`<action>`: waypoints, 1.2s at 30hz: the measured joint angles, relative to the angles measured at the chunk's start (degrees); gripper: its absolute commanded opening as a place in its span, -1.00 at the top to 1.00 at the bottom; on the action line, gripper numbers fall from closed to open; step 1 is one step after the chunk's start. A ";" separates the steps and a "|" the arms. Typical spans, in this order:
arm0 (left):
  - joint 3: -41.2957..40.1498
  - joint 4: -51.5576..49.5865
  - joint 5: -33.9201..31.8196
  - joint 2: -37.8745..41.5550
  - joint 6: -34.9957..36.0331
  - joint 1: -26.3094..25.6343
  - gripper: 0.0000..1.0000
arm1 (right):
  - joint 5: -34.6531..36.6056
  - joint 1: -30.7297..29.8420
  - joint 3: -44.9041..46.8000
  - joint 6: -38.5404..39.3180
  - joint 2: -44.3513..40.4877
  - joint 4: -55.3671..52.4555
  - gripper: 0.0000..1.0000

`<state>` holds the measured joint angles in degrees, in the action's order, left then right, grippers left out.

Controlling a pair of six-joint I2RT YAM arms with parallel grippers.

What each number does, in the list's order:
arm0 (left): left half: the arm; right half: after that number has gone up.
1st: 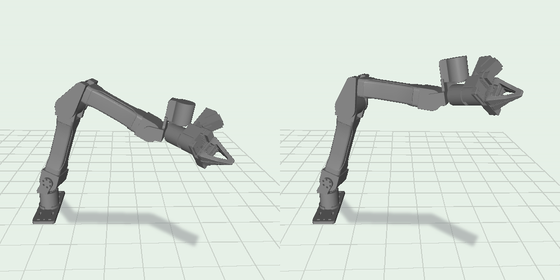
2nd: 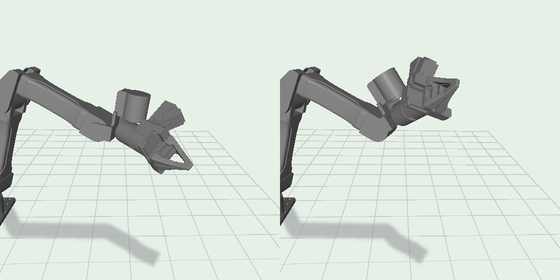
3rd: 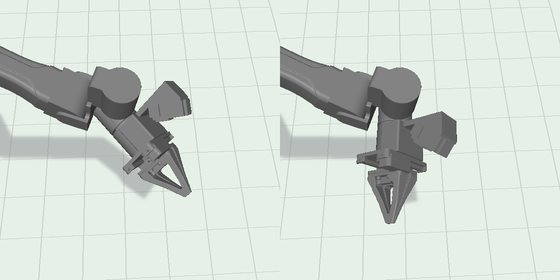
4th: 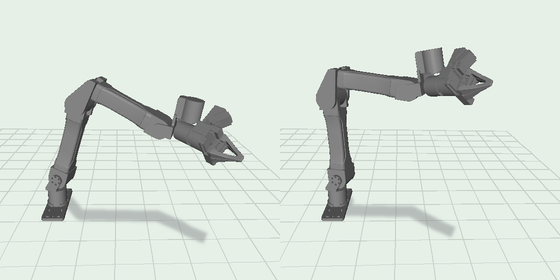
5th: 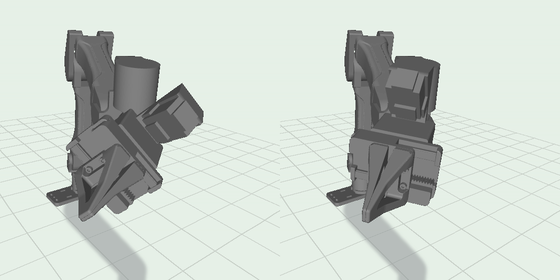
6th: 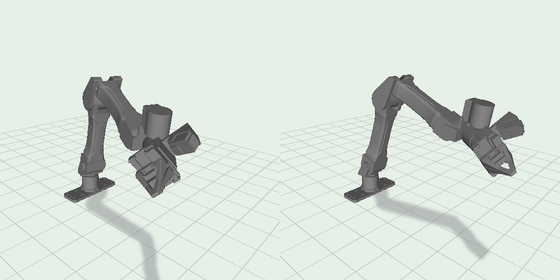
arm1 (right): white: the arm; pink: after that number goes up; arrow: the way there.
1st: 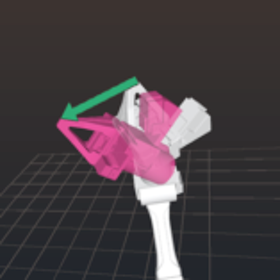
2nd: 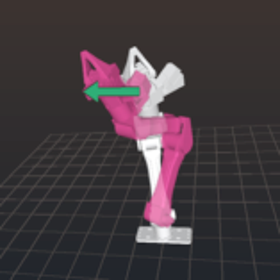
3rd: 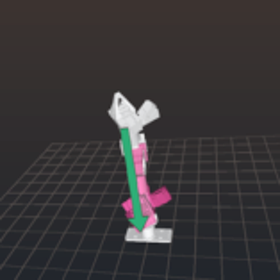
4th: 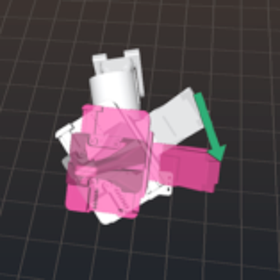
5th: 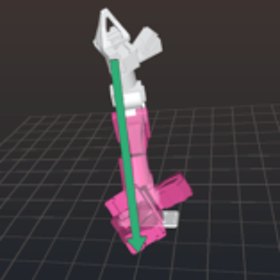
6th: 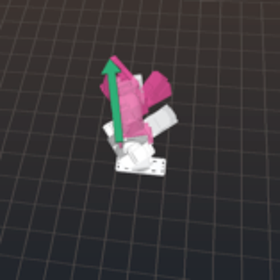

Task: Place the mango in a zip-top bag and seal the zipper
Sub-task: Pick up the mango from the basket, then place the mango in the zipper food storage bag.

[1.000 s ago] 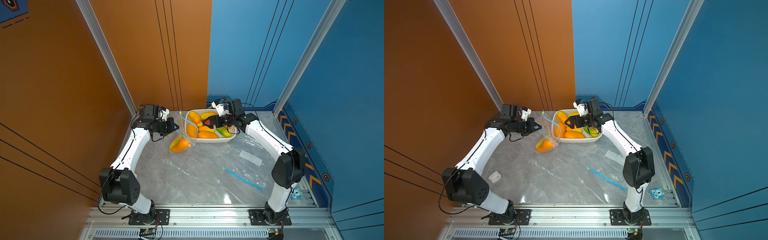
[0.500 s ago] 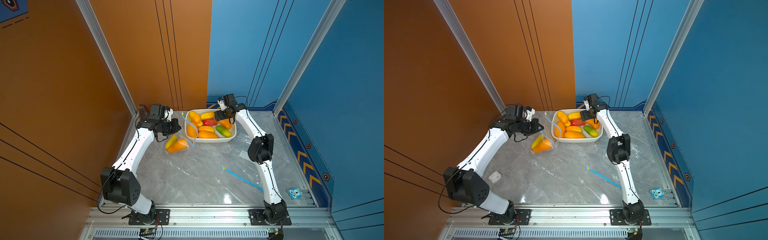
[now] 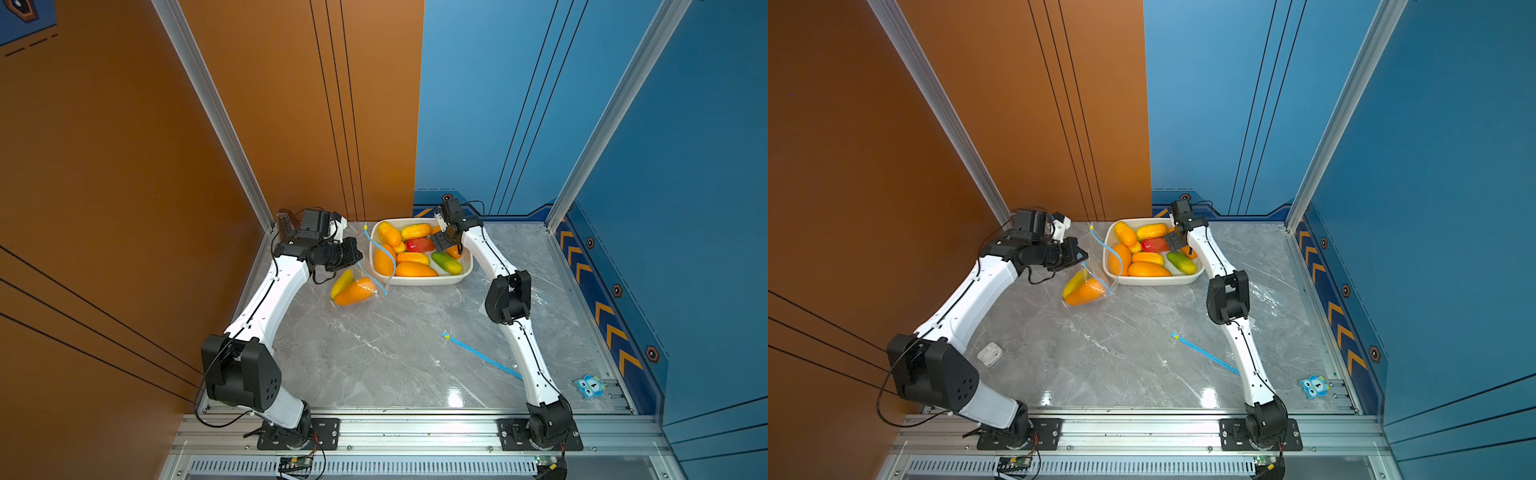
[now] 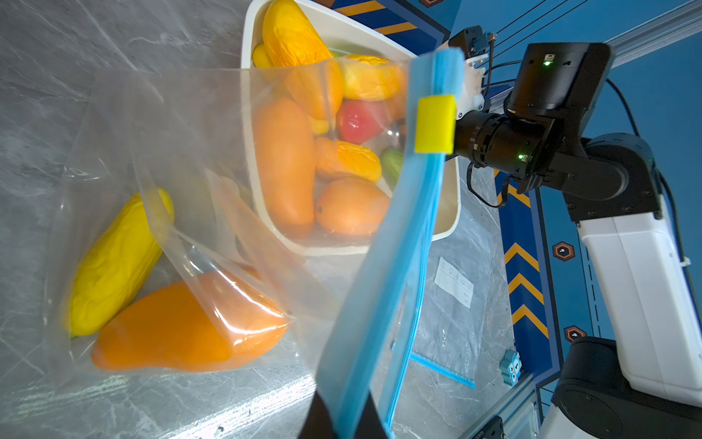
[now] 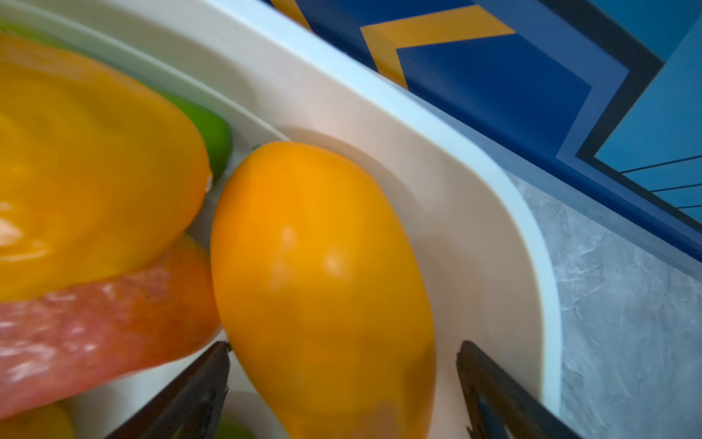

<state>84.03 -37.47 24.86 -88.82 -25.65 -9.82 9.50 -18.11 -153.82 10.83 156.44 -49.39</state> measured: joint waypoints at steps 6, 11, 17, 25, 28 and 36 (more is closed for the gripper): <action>0.22 0.00 0.00 -0.13 0.22 0.00 1.00 | -0.50 -0.68 -0.22 2.67 2.05 -0.81 -0.48; 0.37 0.00 0.02 -0.20 0.24 -0.02 1.00 | -1.73 -0.63 -0.24 1.75 1.86 -1.11 -0.20; 0.42 0.00 0.02 -0.24 0.22 -0.11 1.00 | -3.74 -0.59 3.74 -3.43 -3.21 -2.43 0.02; 0.42 0.00 0.52 -0.26 0.13 -0.28 1.00 | -7.63 -0.81 20.13 -10.88 -26.40 1.62 0.10; 0.76 -0.04 1.20 -0.28 -0.35 -0.28 1.00 | -12.70 -2.03 35.56 -13.68 -40.19 10.71 0.07; 6.14 0.02 5.42 -0.46 -2.75 -0.37 1.00 | -28.48 -16.83 66.84 -19.54 -61.37 43.80 0.05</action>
<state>90.17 -37.45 30.28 -89.27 -28.40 -10.20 -18.98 -34.94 -86.98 -8.71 95.07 -5.58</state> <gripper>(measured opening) 0.047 0.768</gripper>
